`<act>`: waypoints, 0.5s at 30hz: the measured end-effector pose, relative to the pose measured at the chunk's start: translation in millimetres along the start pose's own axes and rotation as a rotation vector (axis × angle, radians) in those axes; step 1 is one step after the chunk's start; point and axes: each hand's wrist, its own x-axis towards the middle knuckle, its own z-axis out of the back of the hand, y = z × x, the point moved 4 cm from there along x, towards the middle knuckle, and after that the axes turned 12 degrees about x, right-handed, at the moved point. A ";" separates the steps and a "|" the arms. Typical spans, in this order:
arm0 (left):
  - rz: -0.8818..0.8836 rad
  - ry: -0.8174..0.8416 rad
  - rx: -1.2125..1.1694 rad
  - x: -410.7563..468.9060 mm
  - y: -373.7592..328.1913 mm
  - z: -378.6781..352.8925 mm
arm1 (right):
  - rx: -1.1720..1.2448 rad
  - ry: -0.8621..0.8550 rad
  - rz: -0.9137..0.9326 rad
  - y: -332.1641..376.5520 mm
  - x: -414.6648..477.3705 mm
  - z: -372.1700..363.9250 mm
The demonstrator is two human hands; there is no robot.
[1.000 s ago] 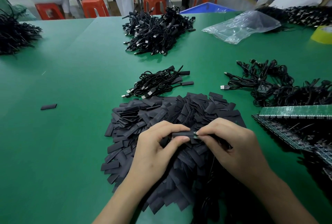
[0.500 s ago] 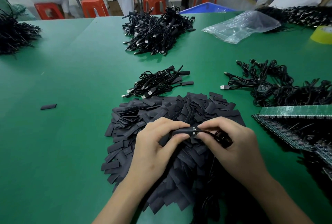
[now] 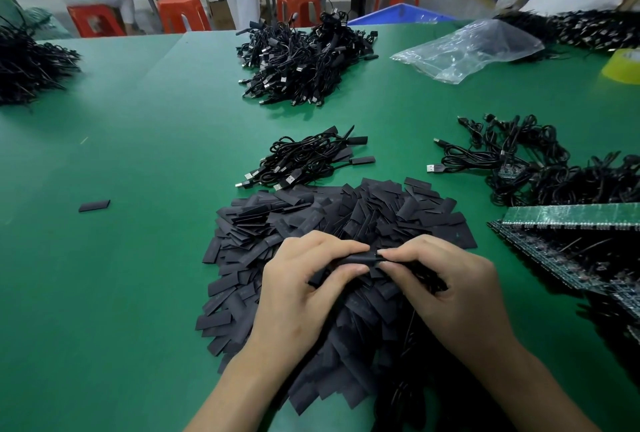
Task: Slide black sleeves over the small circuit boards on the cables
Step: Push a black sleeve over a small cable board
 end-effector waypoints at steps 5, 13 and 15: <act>-0.016 -0.007 0.008 -0.3 -1.8 -0.5 | 0.011 0.009 0.003 1.0 -1.4 0.0; 0.124 -0.176 -0.042 1.2 -4.8 7.9 | -0.013 -0.087 -0.053 5.0 0.1 1.5; 0.152 -0.207 -0.050 -1.2 -5.3 8.2 | -0.008 -0.102 -0.062 5.8 -0.3 0.9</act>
